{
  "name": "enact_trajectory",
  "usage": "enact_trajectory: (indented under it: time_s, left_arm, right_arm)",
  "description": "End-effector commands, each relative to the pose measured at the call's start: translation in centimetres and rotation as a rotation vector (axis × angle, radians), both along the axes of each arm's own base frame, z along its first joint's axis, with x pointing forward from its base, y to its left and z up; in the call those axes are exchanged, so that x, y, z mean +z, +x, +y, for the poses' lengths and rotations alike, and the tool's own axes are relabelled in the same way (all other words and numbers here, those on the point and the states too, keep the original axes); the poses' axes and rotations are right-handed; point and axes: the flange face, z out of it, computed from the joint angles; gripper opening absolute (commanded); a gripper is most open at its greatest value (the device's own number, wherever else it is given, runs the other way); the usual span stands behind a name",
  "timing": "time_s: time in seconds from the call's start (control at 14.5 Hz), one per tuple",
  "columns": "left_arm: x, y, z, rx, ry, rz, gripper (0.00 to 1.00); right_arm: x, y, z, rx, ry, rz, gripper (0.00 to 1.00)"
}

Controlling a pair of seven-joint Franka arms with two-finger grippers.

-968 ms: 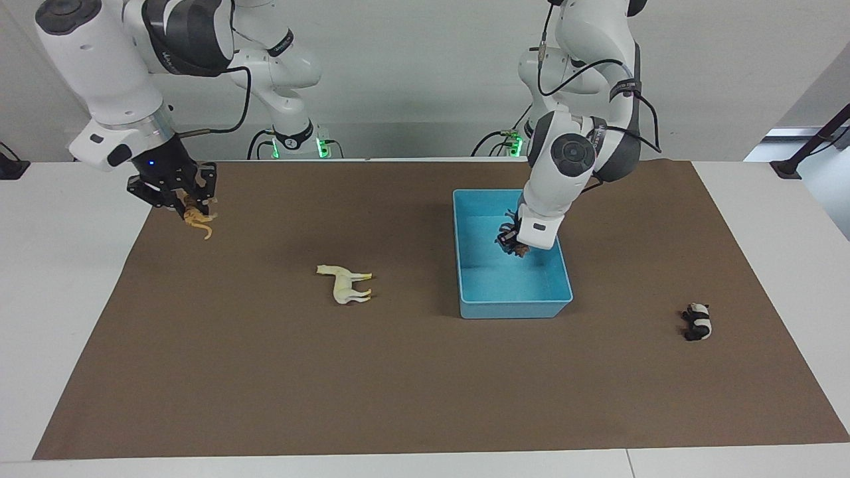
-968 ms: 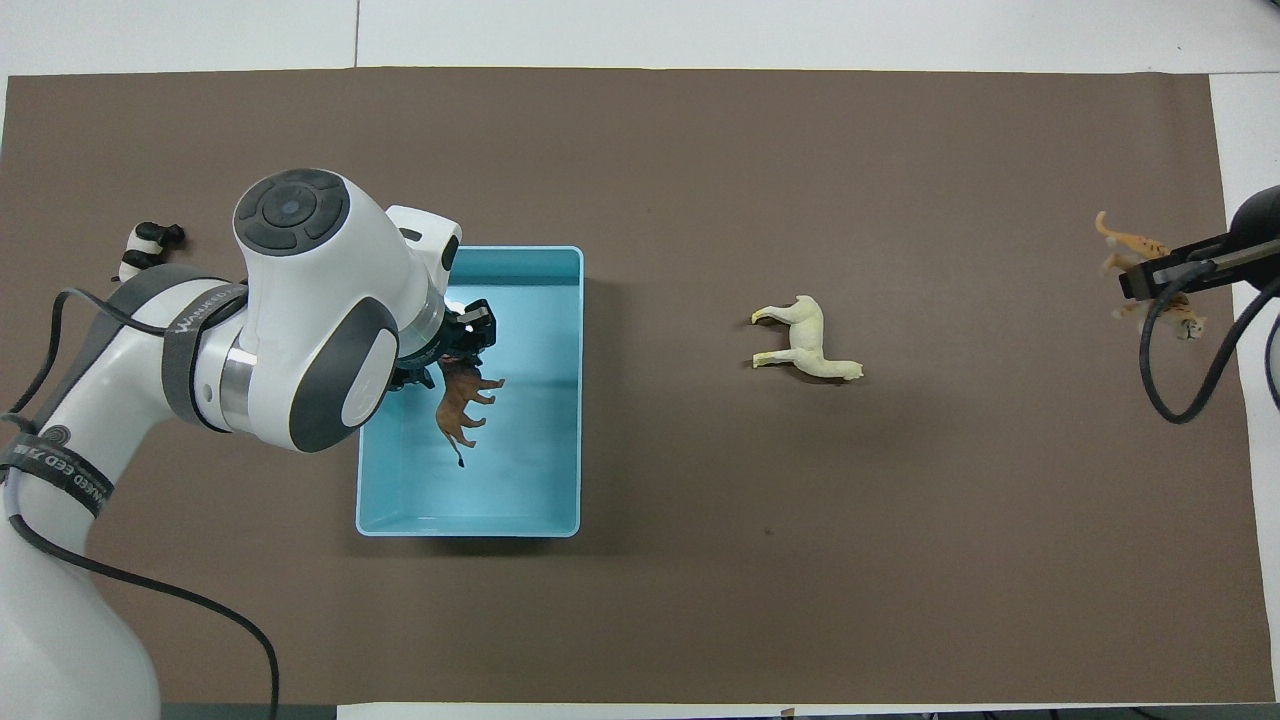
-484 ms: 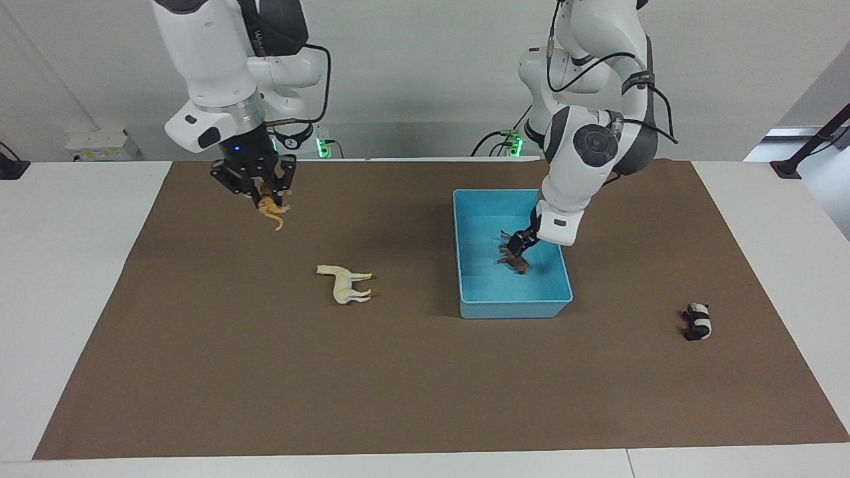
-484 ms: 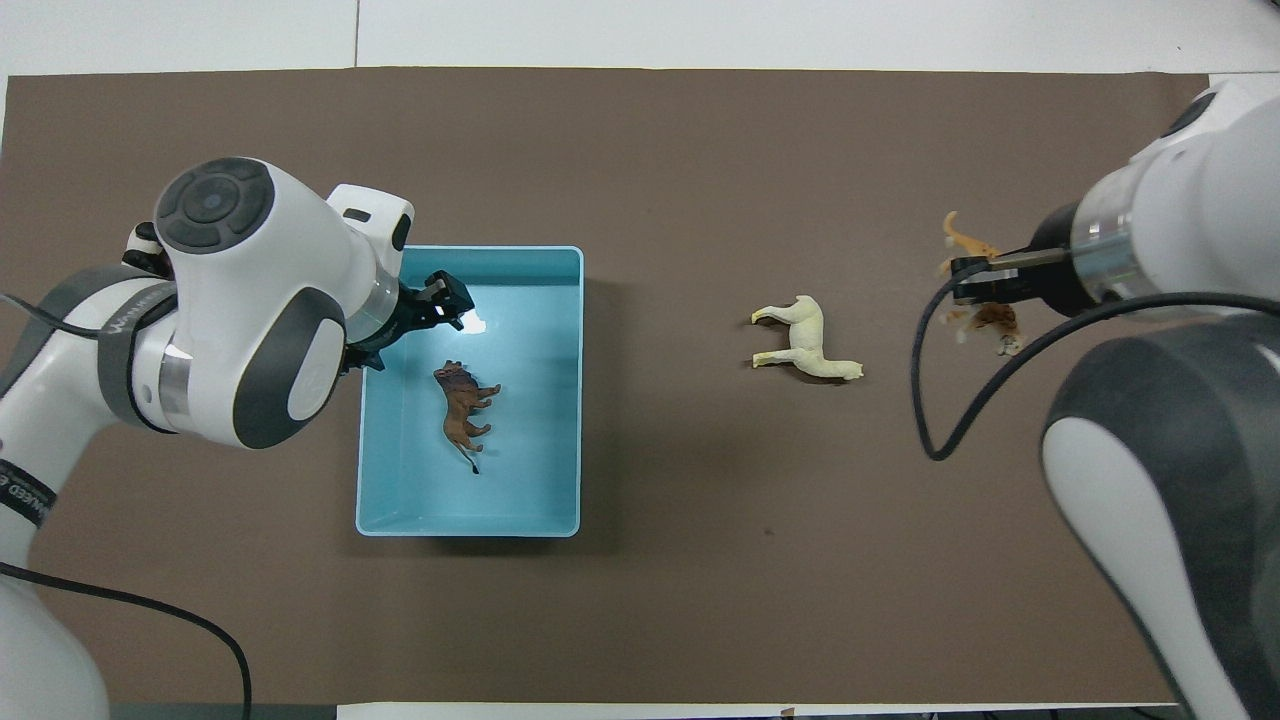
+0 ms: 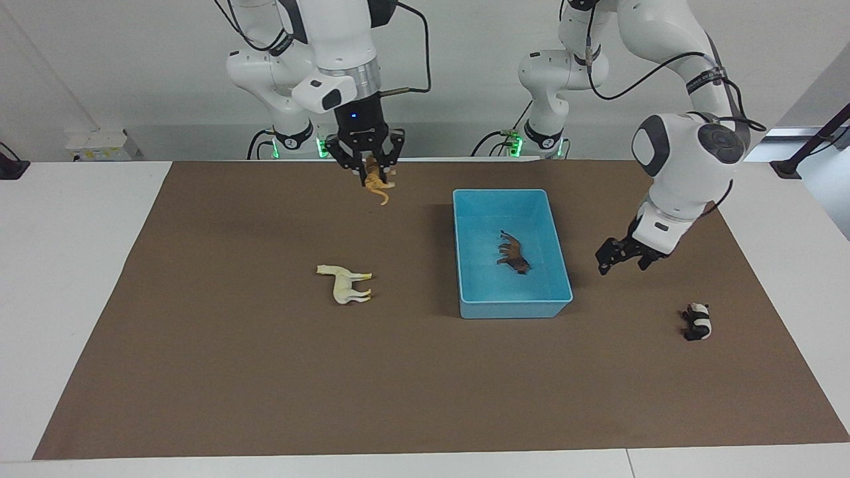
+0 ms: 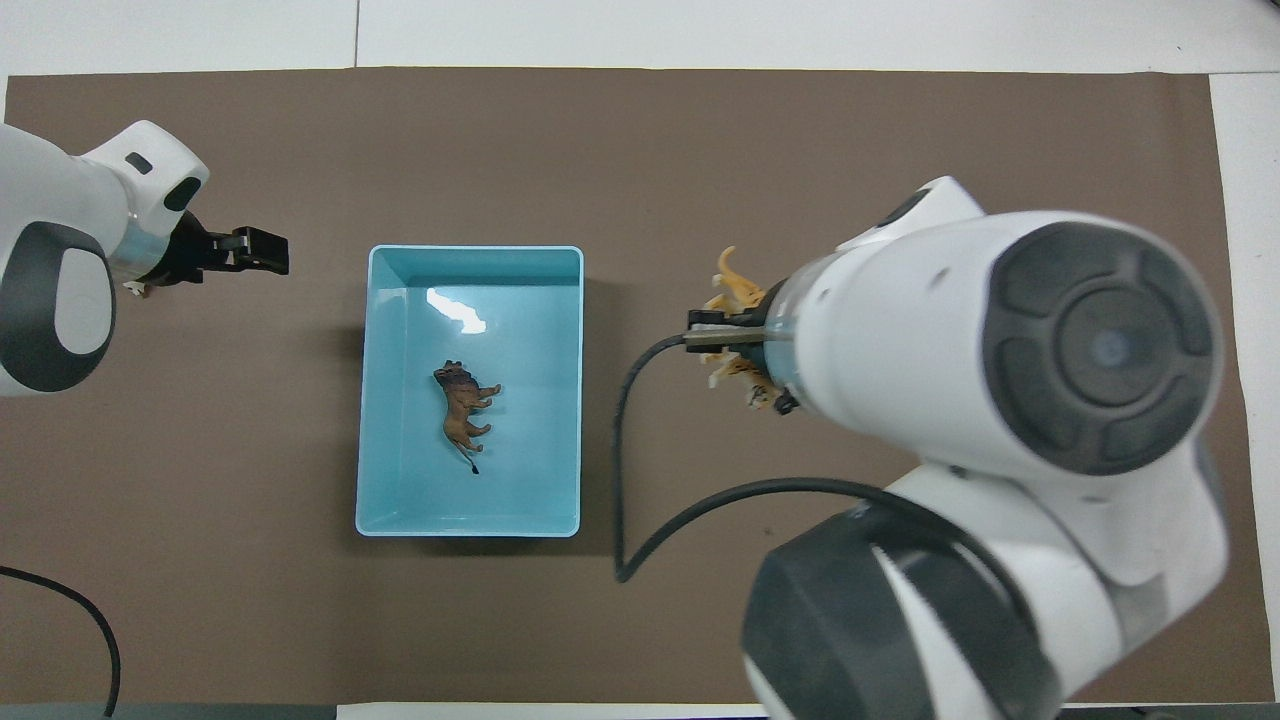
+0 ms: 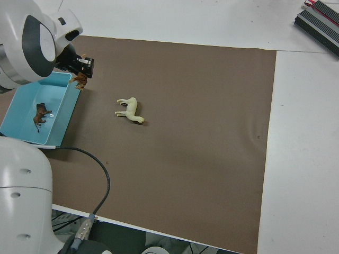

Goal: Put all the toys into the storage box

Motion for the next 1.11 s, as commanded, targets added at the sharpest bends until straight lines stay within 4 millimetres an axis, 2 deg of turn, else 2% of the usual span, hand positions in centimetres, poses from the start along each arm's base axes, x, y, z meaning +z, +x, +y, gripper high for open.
enact_trajectory:
  time_s: [0.0,0.07,0.21,0.35,0.41,0.48,0.55,0.69,0.76,0.83,0.9,1.04]
  left_arm:
    - [-2.2,4.6,1.3,-0.163,0.100,-0.032,1.00]
    - [-3.3,5.8,3.0,-0.153,0.108,-0.027,1.00]
    - [-5.2,7.6,7.5,-0.183,0.110,-0.024,1.00]
    - [-6.0,9.1,8.6,-0.260,0.127,-0.075,1.00]
    - [-6.6,9.4,9.2,-0.254,0.129,-0.095,1.00]
    - [-6.6,9.4,11.4,-0.232,0.137,-0.115,1.00]
    - [-6.8,9.2,13.3,-0.206,0.136,-0.118,1.00]
    - [-7.9,9.1,14.2,-0.193,0.131,-0.109,1.00]
    - [-8.8,9.3,14.2,-0.193,0.129,-0.108,1.00]
    - [-9.3,9.2,14.1,-0.188,0.122,-0.115,1.00]
    - [-10.6,8.4,14.5,-0.174,0.106,-0.096,1.00]
    - [-12.0,7.6,14.9,-0.161,0.103,-0.112,1.00]
  right_arm:
    - [-4.5,0.9,8.1,-0.035,0.049,-0.006,0.00]
    - [-5.8,1.9,10.5,-0.040,0.044,-0.017,0.00]
    - [-6.7,4.1,15.0,-0.047,0.082,-0.054,0.00]
    - [-7.9,5.5,17.3,-0.031,0.108,-0.079,0.00]
    - [-9.7,5.9,18.7,-0.011,0.110,-0.100,0.00]
    - [-11.5,5.6,20.3,0.013,0.103,-0.124,0.00]
    - [-12.3,5.4,20.9,0.017,0.098,-0.128,0.00]
    - [-12.8,4.9,21.4,0.009,0.097,-0.114,0.00]
    - [-12.8,4.4,21.8,-0.013,0.104,-0.107,0.52]
    - [-12.8,4.0,22.0,-0.041,0.102,-0.092,0.98]
    - [-12.7,3.7,21.9,-0.064,0.085,-0.072,1.00]
    - [-13.2,3.1,20.9,-0.085,-0.011,-0.004,1.00]
